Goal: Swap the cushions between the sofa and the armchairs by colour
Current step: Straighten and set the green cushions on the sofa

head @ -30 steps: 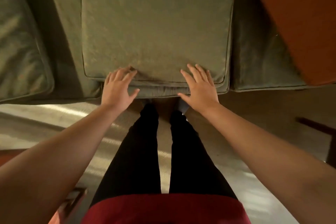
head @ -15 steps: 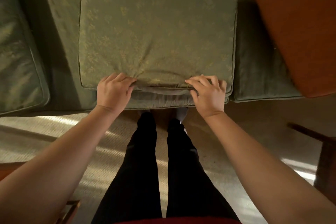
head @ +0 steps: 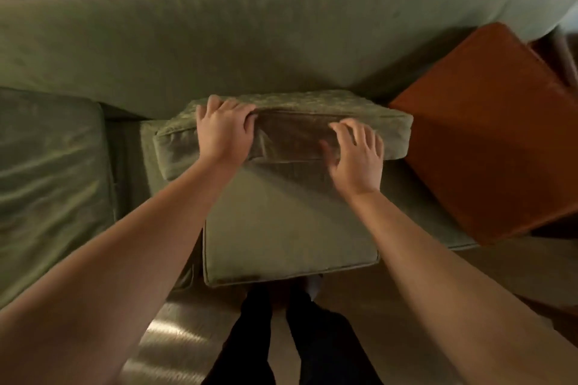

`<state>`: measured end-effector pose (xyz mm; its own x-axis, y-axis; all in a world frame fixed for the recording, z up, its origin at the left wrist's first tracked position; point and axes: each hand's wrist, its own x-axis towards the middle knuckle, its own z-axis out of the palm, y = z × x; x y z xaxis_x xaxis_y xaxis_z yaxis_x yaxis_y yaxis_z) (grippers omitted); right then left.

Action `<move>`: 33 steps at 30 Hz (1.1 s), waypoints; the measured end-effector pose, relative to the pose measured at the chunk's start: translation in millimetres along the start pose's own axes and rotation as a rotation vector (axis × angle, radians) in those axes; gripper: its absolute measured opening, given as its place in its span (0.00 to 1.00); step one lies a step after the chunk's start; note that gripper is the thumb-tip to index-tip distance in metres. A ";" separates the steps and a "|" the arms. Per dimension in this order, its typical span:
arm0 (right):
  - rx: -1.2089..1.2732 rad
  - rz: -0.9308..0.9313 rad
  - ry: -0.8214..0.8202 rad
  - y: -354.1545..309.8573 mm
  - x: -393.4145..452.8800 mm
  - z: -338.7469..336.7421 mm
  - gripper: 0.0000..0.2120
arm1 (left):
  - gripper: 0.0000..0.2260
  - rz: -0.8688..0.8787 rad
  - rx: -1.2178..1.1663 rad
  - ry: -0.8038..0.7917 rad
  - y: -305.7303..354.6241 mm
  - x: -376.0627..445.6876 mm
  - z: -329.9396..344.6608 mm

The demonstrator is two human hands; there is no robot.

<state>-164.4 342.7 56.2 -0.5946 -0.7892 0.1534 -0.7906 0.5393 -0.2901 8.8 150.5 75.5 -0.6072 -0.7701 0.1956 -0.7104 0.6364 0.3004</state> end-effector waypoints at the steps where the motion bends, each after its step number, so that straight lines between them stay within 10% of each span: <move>1: 0.017 -0.001 -0.052 -3.4 2.7 3.7 0.28 | 0.11 -0.004 0.006 0.023 0.5 9.7 0.6; 7: -0.146 -0.082 -0.170 18.1 29.7 37.3 0.61 | 0.11 0.013 0.089 0.195 -0.6 26.3 12.7; 21: -0.048 -0.190 0.006 25.4 195.5 39.5 0.48 | 0.18 0.055 0.209 0.183 -2.9 157.8 7.2; 28: -0.062 -0.183 -0.113 17.4 270.9 50.8 0.52 | 0.48 0.024 0.300 -0.123 -15.3 171.1 52.6; 33: -0.071 -0.170 -0.102 20.2 268.3 56.1 0.51 | 0.53 -0.066 0.306 -0.123 -30.9 193.6 53.3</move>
<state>-331.6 125.3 38.5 -0.4368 -0.8944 0.0967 -0.8887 0.4123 -0.2005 -105.8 -15.9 54.3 -0.5812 -0.8112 0.0651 -0.8124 0.5830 0.0112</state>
